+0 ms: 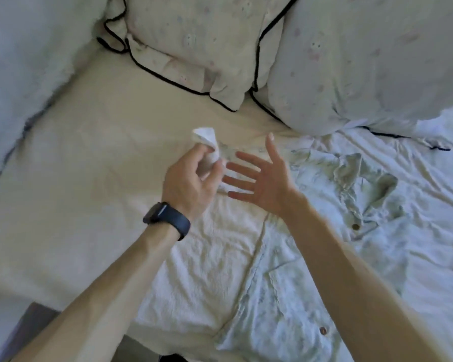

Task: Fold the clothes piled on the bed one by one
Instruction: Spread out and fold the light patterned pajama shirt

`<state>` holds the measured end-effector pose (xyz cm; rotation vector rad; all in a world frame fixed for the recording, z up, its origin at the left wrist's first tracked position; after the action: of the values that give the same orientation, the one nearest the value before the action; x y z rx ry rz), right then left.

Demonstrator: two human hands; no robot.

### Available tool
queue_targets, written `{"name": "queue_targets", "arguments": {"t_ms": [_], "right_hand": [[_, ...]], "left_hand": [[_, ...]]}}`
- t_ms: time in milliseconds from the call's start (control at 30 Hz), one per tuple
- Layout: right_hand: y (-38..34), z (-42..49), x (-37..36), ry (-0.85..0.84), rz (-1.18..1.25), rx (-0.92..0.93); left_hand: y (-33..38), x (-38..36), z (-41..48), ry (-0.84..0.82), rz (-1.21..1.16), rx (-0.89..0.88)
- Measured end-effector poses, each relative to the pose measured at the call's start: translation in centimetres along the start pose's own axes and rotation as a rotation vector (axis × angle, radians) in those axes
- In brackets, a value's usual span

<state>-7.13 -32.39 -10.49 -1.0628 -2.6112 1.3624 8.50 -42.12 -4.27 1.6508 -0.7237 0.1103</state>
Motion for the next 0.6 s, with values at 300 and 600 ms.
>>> {"name": "queue_targets", "arguments": {"t_ms": [300,600], "right_hand": [[5.7,-23.4,22.4,0.214,0.259,0.012],[23.6,-36.1,39.8,0.662,-0.462,-0.184]], "left_hand": [[9.5,-22.0,-25.9,-0.695,0.419,-0.818],[-2.4,-34.9,-38.9,-0.902,1.114,-0.522]]}}
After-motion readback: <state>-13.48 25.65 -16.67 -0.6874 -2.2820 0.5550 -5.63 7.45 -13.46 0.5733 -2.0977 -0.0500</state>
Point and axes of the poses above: each hand's wrist, its own z-axis towards the middle knuckle, its own x-axis out of the back of the hand, y = z × x, the point moved 7 cm from there along z, towards the middle knuckle, and after that the axes turned 15 degrees about x, right-handed, at the moved point
